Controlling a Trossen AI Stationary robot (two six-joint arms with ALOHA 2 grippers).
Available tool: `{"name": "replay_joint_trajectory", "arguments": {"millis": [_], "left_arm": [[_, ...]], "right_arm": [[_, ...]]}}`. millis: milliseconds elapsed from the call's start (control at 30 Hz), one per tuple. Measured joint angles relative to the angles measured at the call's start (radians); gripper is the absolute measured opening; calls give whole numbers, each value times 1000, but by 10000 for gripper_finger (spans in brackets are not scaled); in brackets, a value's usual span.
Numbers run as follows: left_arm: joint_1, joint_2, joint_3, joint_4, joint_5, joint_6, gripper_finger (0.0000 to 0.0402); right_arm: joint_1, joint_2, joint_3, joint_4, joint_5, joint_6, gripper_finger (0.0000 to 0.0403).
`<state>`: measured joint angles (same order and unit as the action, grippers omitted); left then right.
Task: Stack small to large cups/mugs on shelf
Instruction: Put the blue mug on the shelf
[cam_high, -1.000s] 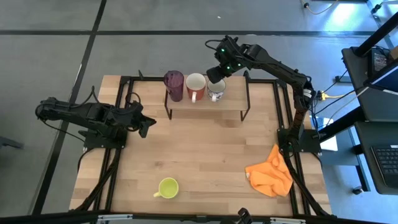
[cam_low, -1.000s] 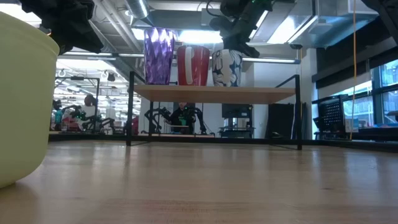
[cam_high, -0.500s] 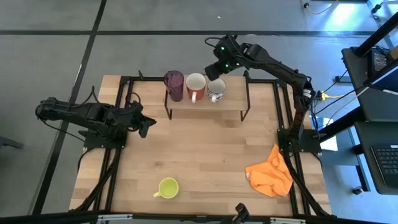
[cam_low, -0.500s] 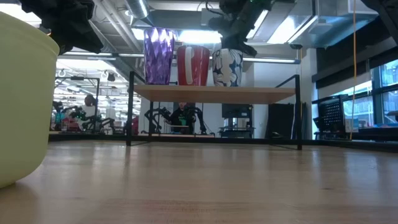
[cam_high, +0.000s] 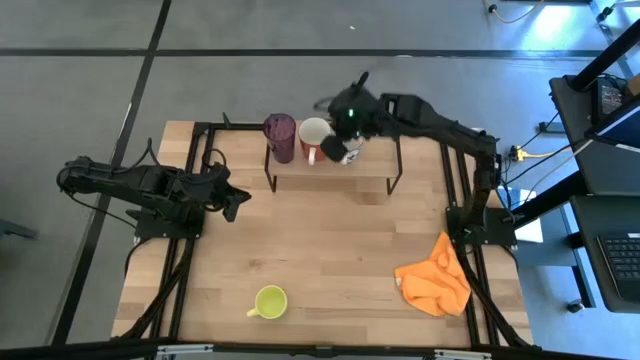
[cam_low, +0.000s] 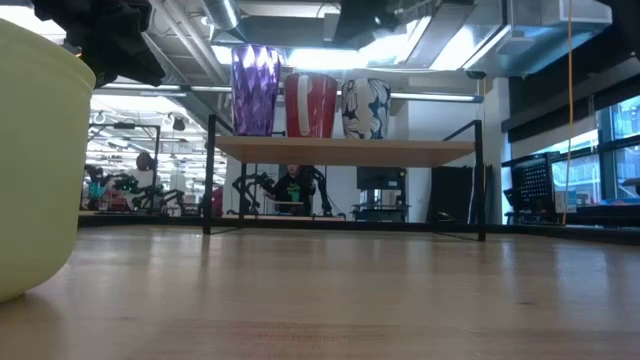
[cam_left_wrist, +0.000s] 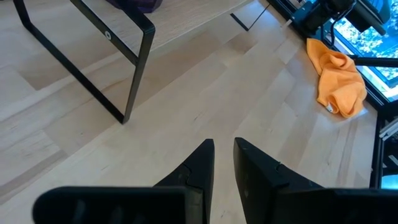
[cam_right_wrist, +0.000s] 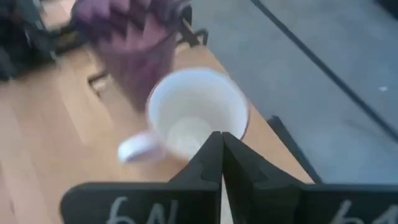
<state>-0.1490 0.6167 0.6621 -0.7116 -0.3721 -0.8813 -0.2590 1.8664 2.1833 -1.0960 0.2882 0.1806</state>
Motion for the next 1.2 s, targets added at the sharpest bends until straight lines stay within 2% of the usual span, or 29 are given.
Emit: {"name": "replay_joint_trajectory", "arguments": {"millis": [233,333,533,733,900,1200], "left_arm": [[0,0,0,-10,0,1,55],[0,0,0,-10,0,5,55],[0,0,0,-10,0,27,55],[0,0,0,-10,0,27,55],[0,0,0,-10,-1,27,55],[0,0,0,-10,-1,54,55]], "right_arm": [[143,0,5,-153,176,148,10],[182,0,5,-182,214,211,10],[219,14,6,-184,183,306,10],[226,81,5,-191,115,335,10],[244,120,5,-191,156,339,10],[246,135,5,-257,169,362,10]]}}
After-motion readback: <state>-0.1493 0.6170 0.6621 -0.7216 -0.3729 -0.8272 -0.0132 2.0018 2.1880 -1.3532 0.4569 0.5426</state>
